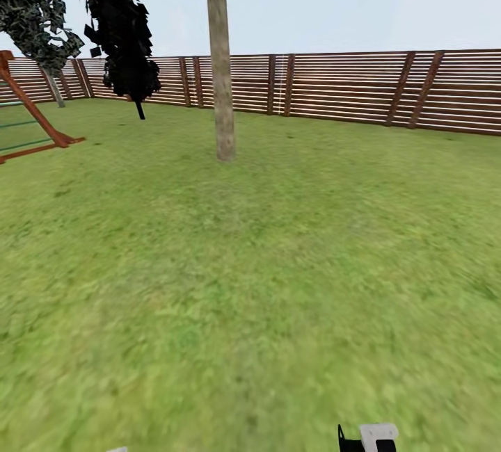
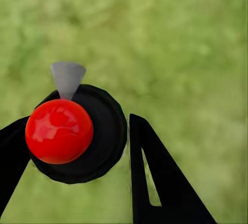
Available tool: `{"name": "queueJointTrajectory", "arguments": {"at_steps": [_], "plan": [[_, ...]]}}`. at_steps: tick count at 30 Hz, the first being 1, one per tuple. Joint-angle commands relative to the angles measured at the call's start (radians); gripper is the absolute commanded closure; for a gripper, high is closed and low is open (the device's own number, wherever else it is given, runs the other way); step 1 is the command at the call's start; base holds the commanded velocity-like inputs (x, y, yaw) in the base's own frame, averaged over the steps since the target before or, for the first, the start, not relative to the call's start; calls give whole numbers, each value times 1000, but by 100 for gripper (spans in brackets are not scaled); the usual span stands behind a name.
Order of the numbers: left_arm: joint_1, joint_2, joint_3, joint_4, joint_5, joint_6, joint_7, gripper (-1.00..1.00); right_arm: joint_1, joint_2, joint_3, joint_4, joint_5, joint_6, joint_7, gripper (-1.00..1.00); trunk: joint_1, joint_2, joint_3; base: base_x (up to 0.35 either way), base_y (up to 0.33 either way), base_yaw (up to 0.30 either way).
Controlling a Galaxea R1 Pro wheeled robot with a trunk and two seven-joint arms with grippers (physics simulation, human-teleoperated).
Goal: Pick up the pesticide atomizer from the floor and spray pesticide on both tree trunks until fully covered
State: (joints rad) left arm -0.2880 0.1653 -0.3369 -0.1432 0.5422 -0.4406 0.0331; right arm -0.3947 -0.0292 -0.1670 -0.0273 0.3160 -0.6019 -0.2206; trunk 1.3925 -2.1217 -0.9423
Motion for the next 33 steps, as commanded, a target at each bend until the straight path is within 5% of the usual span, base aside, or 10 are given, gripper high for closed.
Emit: {"name": "queueJointTrajectory", "arguments": {"at_steps": [1, 33], "plan": [[0, 0, -8, 0, 5, -3, 4, 100, -1, 0, -6, 1, 11, -2, -5, -100, 0, 0, -1, 339, 0, 0], [0, -1, -8, 0, 4, -3, 3, 100, -1, 0, -6, 1, 11, -2, -5, -100, 0, 0, -1, 339, 0, 0]]}}
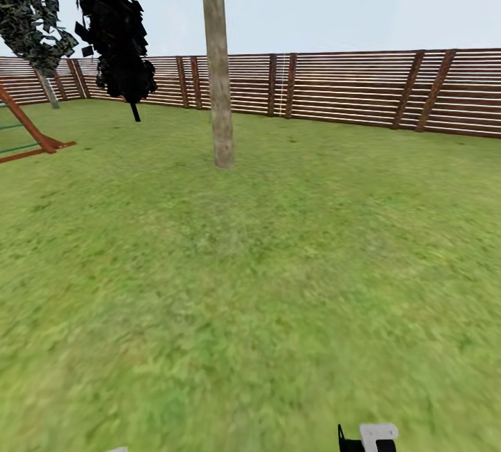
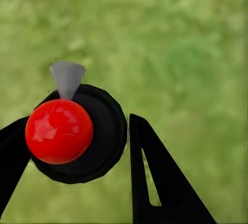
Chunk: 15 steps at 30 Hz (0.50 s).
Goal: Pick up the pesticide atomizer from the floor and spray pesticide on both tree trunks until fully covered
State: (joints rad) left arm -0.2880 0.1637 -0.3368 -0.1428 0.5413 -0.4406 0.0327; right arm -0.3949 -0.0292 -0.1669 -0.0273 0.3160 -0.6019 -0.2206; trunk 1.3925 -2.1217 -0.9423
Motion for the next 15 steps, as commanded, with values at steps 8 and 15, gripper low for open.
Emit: {"name": "queueJointTrajectory", "arguments": {"at_steps": [8, 15], "plan": [[0, 0, -8, 0, 5, -3, 4, 100, -1, 0, -6, 1, 11, -2, -5, -100, 0, 0, -1, 339, 0, 0], [0, 0, -8, 0, 5, -3, 4, 100, 0, 0, -6, 1, 11, -2, -5, -100, 0, 0, -1, 339, 0, 0]]}}
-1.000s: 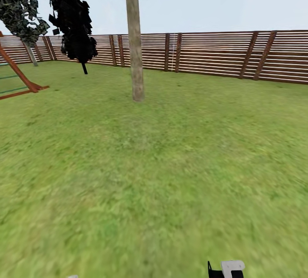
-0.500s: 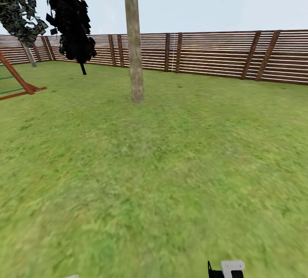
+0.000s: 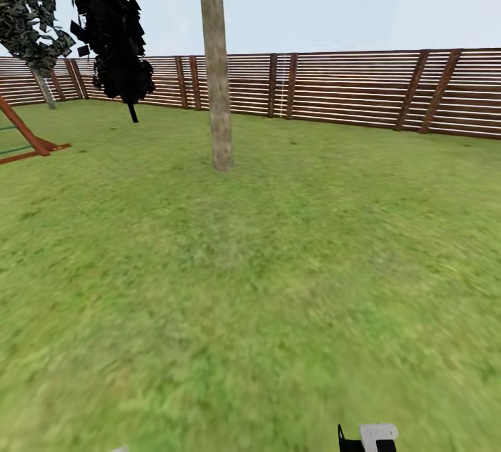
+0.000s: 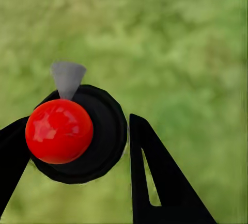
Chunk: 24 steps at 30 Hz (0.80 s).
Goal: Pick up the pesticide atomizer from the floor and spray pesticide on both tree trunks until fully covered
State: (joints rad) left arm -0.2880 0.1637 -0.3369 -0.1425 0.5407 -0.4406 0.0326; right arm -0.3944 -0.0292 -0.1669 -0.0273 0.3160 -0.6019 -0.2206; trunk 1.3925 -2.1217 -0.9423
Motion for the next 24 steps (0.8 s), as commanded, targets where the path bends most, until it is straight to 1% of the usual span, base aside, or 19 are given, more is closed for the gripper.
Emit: {"name": "queueJointTrajectory", "arguments": {"at_steps": [1, 24], "plan": [[0, 0, -8, 0, 5, -3, 3, 100, -1, 0, -6, 1, 11, -2, -5, -100, 0, 0, -1, 339, 0, 0], [0, 0, -8, -1, 6, -3, 3, 100, -1, 0, -6, 1, 11, -2, -5, -100, 0, 0, -1, 339, 0, 0]]}}
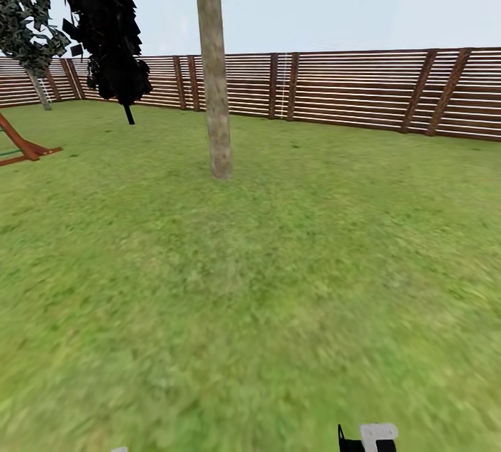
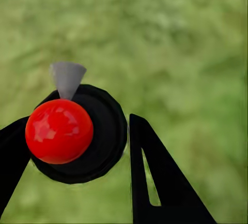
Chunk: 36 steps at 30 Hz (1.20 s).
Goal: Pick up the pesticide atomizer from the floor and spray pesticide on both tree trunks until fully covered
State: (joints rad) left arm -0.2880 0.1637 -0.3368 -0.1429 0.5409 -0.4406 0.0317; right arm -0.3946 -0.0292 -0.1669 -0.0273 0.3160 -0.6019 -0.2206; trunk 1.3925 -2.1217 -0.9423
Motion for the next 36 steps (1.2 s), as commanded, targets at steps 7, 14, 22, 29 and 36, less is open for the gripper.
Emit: {"name": "queueJointTrajectory", "arguments": {"at_steps": [7, 14, 22, 29, 36], "plan": [[0, 0, -8, -1, 5, -3, 4, 100, -1, 0, -6, 1, 11, -2, -5, -100, 0, 0, -1, 339, 0, 0], [0, 0, -8, 0, 4, -3, 4, 100, -1, 0, -6, 1, 11, -2, -5, -100, 0, 0, -1, 339, 0, 0], [0, 2, -8, 0, 7, -4, 4, 100, -1, 0, -6, 1, 11, -2, -5, -100, 0, 0, -1, 339, 0, 0], [0, 2, -8, 0, 7, -4, 4, 100, -1, 0, -6, 1, 11, -2, -5, -100, 0, 0, -1, 339, 0, 0], [0, 2, -8, 0, 7, -4, 4, 100, -1, 0, -6, 1, 11, -2, -5, -100, 0, 0, -1, 340, 0, 0]]}}
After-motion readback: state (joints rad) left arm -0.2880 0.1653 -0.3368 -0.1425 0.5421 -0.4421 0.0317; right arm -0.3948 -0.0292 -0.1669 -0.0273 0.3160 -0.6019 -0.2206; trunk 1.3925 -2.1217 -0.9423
